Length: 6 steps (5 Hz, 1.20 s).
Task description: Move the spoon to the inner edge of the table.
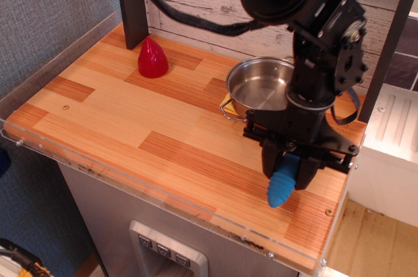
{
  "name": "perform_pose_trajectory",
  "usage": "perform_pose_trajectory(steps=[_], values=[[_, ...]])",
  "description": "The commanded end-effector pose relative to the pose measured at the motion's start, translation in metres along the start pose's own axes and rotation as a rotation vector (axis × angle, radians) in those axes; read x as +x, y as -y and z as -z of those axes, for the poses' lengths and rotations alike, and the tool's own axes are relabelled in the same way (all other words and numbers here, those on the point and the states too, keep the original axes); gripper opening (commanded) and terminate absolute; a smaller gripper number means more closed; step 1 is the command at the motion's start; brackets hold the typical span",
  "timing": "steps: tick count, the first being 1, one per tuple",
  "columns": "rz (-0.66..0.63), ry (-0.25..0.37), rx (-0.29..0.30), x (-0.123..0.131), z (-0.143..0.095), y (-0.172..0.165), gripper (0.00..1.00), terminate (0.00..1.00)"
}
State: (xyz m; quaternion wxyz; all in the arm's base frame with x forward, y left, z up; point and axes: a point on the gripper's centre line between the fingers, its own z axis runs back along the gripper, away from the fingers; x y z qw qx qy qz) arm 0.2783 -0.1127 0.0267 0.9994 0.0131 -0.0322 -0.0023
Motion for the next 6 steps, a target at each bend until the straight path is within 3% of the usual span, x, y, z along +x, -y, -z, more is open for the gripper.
perform_pose_trajectory(steps=[1, 2, 3, 5, 6], values=[[0.061, -0.016, -0.017, -0.005, 0.008, 0.0, 0.0, 0.0], [0.068, -0.024, -0.02, -0.006, 0.01, 0.002, 0.0, 0.0], [0.071, -0.024, -0.002, -0.007, 0.005, 0.005, 1.0, 0.0], [0.051, 0.086, -0.045, 0.0, -0.042, -0.021, 1.0, 0.0], [-0.045, 0.113, 0.006, 0.005, -0.069, -0.07, 1.0, 0.0]])
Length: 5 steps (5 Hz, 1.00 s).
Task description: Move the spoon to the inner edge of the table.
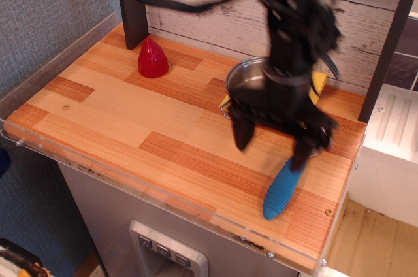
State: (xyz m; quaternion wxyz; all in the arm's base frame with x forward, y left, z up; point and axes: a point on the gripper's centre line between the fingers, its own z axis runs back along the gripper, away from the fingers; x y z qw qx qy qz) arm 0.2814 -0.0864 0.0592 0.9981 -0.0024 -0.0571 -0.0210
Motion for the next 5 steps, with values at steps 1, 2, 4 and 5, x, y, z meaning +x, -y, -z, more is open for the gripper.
perform_pose_trajectory(steps=[1, 2, 4, 5], values=[[-0.121, 0.05, 0.085, 0.01, -0.041, -0.091, 1.0, 0.0], [-0.106, 0.033, 0.072, 0.016, -0.034, -0.137, 1.0, 0.0], [-0.071, 0.003, 0.047, 0.014, -0.026, -0.142, 1.0, 0.0], [-0.071, 0.003, 0.047, 0.014, -0.026, -0.142, 1.0, 0.0]])
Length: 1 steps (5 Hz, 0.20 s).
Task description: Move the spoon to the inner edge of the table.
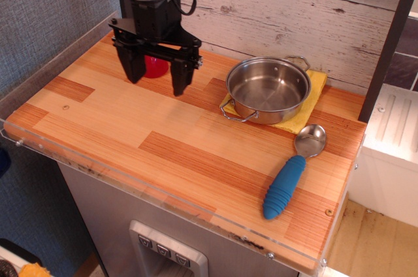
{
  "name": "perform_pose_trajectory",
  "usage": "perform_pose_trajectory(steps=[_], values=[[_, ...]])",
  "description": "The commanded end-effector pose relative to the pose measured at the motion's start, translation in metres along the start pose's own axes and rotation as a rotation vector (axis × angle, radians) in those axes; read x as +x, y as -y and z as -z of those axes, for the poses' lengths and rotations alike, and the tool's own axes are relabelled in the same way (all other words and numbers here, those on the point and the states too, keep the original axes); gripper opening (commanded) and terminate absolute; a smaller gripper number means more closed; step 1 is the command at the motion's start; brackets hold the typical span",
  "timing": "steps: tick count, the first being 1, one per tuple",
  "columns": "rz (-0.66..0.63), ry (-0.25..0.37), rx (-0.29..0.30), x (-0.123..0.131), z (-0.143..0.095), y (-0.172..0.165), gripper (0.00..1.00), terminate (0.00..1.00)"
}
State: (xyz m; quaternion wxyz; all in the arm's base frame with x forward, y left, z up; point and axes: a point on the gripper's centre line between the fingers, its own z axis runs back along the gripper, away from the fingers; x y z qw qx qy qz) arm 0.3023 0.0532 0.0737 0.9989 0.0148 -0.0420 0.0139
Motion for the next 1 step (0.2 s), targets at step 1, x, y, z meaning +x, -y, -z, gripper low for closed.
perform_pose_trajectory(steps=[1], values=[[-0.004, 0.034, 0.009, -0.0031, -0.0132, -0.0022, 1.0, 1.0]])
